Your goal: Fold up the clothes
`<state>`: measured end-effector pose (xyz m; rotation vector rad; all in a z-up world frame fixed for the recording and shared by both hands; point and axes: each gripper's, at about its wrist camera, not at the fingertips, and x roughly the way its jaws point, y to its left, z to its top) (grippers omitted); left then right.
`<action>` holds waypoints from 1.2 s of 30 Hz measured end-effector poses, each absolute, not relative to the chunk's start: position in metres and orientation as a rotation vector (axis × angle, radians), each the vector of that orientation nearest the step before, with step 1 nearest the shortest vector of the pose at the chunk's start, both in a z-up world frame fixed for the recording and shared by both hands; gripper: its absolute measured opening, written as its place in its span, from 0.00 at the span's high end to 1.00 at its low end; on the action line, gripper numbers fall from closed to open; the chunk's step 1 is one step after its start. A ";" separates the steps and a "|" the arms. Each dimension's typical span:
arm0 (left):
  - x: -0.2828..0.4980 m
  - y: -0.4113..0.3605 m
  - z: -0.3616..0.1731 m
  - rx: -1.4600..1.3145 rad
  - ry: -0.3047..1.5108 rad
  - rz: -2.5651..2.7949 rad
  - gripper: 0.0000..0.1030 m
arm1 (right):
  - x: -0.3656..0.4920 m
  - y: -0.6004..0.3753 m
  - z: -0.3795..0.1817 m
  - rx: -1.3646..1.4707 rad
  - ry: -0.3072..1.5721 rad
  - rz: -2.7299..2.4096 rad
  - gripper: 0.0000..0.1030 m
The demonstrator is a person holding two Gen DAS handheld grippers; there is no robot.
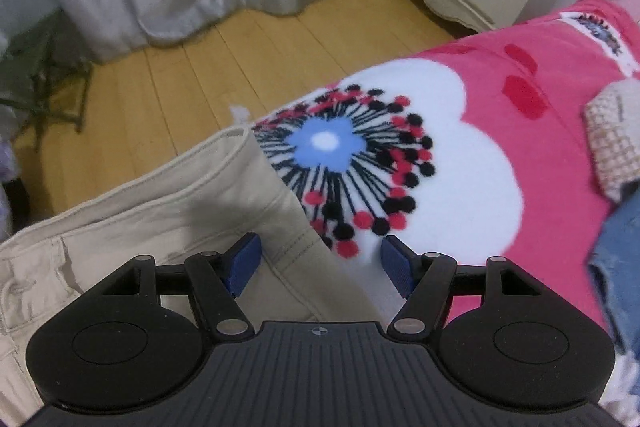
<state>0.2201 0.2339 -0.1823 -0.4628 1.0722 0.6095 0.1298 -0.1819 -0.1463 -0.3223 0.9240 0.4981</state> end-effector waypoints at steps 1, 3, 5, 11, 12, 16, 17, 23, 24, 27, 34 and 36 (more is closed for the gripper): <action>0.217 0.230 -0.183 -0.446 1.059 0.621 0.35 | 0.130 -0.183 -0.147 -0.316 0.921 0.499 0.97; 0.210 0.226 -0.184 -0.425 1.029 0.639 0.42 | 0.128 -0.184 -0.148 -0.314 0.914 0.503 0.97; 0.202 0.223 -0.184 -0.411 0.999 0.658 0.54 | 0.127 -0.186 -0.148 -0.311 0.902 0.508 0.97; 0.185 0.244 -0.161 -0.456 0.912 0.574 0.94 | 0.120 -0.197 -0.141 -0.279 0.802 0.508 0.97; 0.184 0.246 -0.153 -0.443 0.887 0.560 0.94 | 0.119 -0.199 -0.139 -0.277 0.779 0.507 0.97; 0.178 0.265 -0.120 -0.480 0.738 0.556 0.94 | 0.126 -0.201 -0.134 -0.247 0.725 0.492 0.97; 0.179 0.272 -0.115 -0.507 0.698 0.556 0.94 | 0.130 -0.201 -0.134 -0.237 0.722 0.488 0.97; 0.209 0.274 -0.142 -0.471 0.570 0.603 1.00 | 0.170 -0.194 -0.159 -0.178 0.776 0.436 0.97; 0.216 0.272 -0.151 -0.459 0.579 0.602 1.00 | 0.178 -0.193 -0.167 -0.168 0.792 0.422 0.97; 0.231 0.264 -0.171 -0.421 0.625 0.592 1.00 | 0.198 -0.189 -0.191 -0.153 0.844 0.413 0.97; 0.204 0.270 -0.144 -0.344 0.614 0.506 0.72 | 0.203 -0.204 -0.172 -0.149 0.812 0.388 0.57; 0.189 0.276 -0.132 -0.318 0.598 0.509 0.66 | 0.207 -0.223 -0.162 -0.044 0.801 0.382 0.54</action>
